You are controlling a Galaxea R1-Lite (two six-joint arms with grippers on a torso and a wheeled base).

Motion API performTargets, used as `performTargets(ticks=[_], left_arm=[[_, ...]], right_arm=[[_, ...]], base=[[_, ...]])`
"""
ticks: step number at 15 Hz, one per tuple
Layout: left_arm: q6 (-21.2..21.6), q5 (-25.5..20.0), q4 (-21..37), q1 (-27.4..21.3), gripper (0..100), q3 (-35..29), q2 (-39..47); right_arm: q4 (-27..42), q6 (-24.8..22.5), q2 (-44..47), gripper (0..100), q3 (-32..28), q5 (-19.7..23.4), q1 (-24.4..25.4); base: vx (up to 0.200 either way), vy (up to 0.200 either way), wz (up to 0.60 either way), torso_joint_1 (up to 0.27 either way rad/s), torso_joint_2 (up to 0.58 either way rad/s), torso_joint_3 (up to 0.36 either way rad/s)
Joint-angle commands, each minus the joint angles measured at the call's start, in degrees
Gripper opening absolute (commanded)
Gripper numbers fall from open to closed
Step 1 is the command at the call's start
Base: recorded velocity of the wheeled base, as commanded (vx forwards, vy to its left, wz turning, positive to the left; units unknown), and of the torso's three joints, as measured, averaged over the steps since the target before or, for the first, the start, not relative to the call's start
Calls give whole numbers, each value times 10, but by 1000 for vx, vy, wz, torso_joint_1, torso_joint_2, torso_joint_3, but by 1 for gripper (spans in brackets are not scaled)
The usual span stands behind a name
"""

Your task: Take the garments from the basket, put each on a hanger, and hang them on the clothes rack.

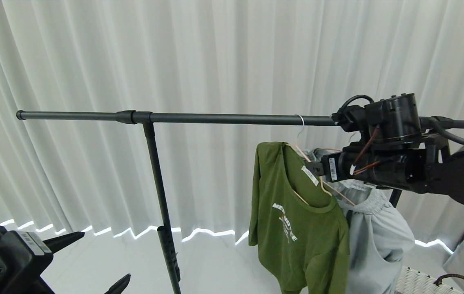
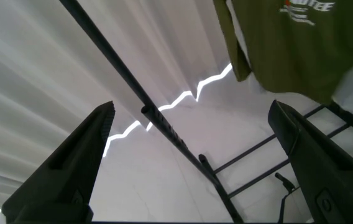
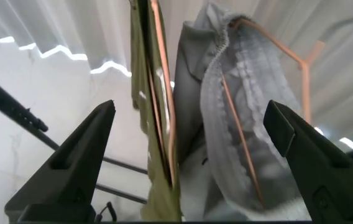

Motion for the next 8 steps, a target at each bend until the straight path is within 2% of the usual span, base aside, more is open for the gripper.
performTargets(ticks=[1, 3, 6, 8], left_arm=[[0, 14, -1, 14, 100, 17, -21], [0, 41, -1, 35, 100, 25, -35], [1, 79, 0, 62, 100, 26, -63], [2, 96, 1, 82, 100, 34, -95]], right_arm=[[-1, -1, -90, 100, 55, 0, 7], [-1, -2, -165, 100, 113, 0, 5], [4, -13, -295, 100, 221, 0, -18], [10, -58, -380, 100, 293, 1, -62]], base=[[0, 0, 0, 0, 0, 0], [0, 0, 0, 0, 0, 0], [-200, 0, 0, 6, 7, 5], [-200, 0, 0, 0, 0, 0]])
